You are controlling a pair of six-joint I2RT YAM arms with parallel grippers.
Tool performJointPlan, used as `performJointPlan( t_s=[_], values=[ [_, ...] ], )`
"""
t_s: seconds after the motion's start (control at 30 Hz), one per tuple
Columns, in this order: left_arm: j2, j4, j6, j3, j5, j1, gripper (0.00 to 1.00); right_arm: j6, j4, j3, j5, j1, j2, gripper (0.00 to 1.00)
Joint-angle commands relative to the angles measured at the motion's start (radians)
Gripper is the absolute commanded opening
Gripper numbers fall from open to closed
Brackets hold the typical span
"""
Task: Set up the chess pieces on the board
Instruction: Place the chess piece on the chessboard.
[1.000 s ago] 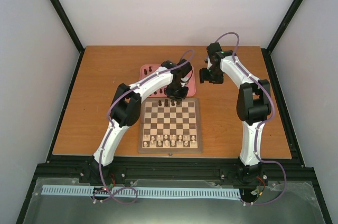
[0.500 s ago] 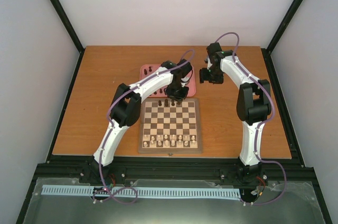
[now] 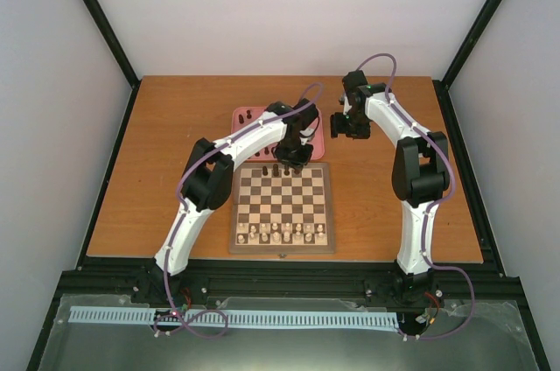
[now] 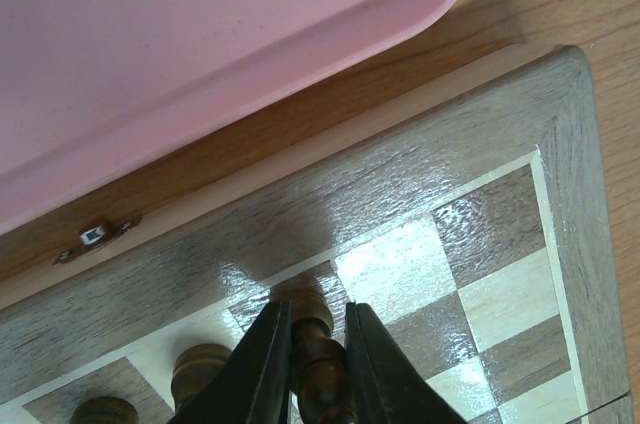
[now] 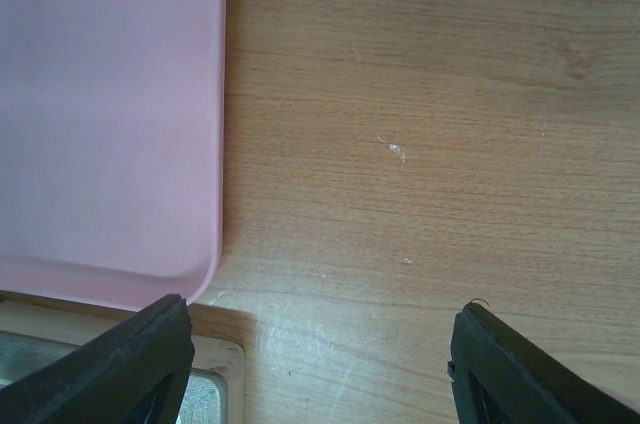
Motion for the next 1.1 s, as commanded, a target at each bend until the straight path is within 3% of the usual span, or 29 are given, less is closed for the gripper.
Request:
performJointPlan(
  t_s=[0.0,0.5,1.07],
  values=[
    [-0.018,-0.020,0.020,-0.022,-0.013,-0.016,0.09,0.004,0.010,-0.004,-0.001,-0.006,-0.021,0.71],
    [-0.017,-0.021,0.024,-0.010,-0.022,-0.016,0.24,0.004,0.009,0.000,-0.001,-0.006,-0.018,0.71],
    [0.015,-0.033,0.028,0.060,-0.029,-0.016,0.28,0.001,0.006,0.004,-0.001,-0.006,-0.016,0.71]
  ],
)
